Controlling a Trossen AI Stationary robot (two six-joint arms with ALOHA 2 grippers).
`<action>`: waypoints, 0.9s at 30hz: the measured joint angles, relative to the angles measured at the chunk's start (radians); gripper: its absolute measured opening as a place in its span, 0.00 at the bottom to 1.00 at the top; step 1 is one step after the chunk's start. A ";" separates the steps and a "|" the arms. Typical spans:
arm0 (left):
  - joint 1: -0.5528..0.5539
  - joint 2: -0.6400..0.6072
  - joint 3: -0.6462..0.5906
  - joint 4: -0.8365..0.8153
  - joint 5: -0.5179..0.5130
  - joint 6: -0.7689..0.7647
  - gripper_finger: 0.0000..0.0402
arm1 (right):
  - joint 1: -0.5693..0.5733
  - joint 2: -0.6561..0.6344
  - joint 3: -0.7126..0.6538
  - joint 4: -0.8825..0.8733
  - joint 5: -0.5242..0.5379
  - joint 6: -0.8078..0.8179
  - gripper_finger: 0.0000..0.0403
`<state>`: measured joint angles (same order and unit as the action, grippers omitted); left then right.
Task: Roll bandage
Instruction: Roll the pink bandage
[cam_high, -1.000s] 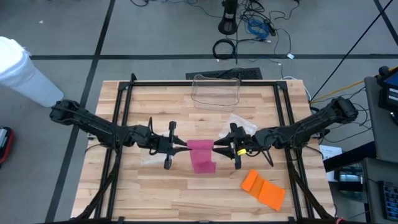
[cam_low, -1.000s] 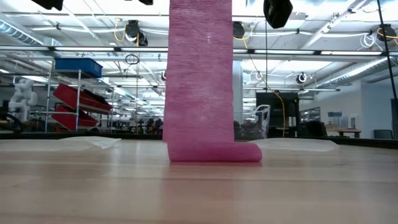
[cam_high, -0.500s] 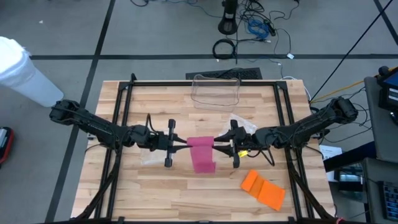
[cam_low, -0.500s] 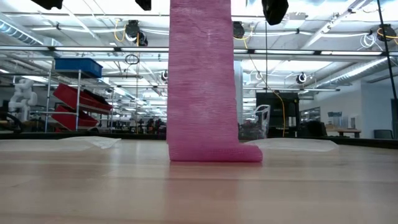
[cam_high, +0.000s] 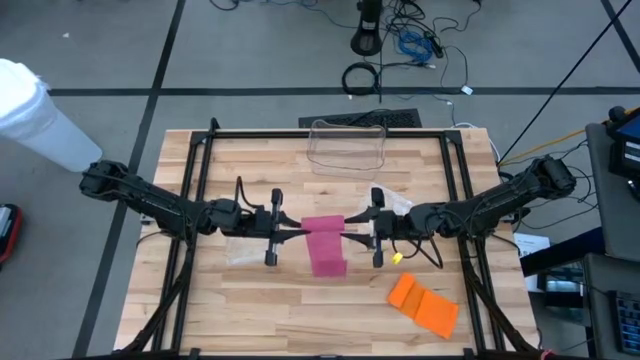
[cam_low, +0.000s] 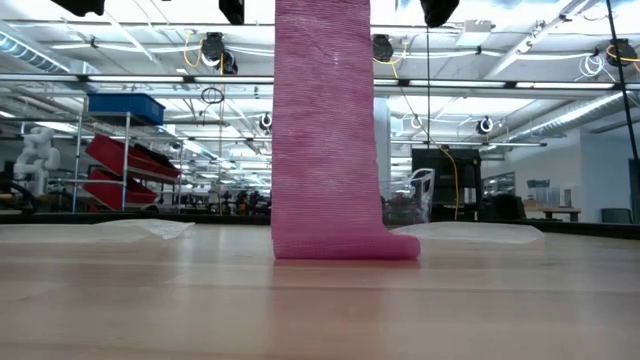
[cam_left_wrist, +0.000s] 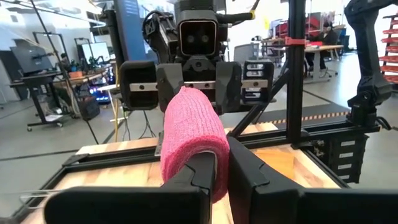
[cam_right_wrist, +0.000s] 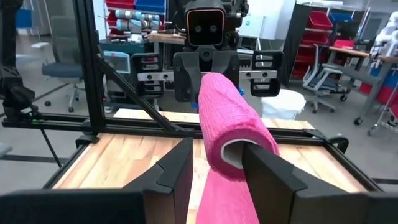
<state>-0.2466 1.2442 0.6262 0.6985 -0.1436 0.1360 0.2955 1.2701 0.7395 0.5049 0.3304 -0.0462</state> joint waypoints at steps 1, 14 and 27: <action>0.000 0.000 0.000 0.000 0.001 0.000 0.06 | 0.000 0.000 0.000 0.000 0.000 -0.008 0.31; 0.000 -0.002 0.000 0.019 0.005 0.032 0.13 | 0.000 0.017 0.000 0.025 0.010 -0.182 0.02; -0.001 -0.002 0.000 -0.005 0.005 0.027 0.23 | 0.066 0.084 -0.001 0.038 0.256 -0.622 0.00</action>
<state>-0.2475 1.2424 0.6266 0.6933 -0.1389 0.1633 0.3618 1.3544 0.7383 0.5432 0.5866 -0.6681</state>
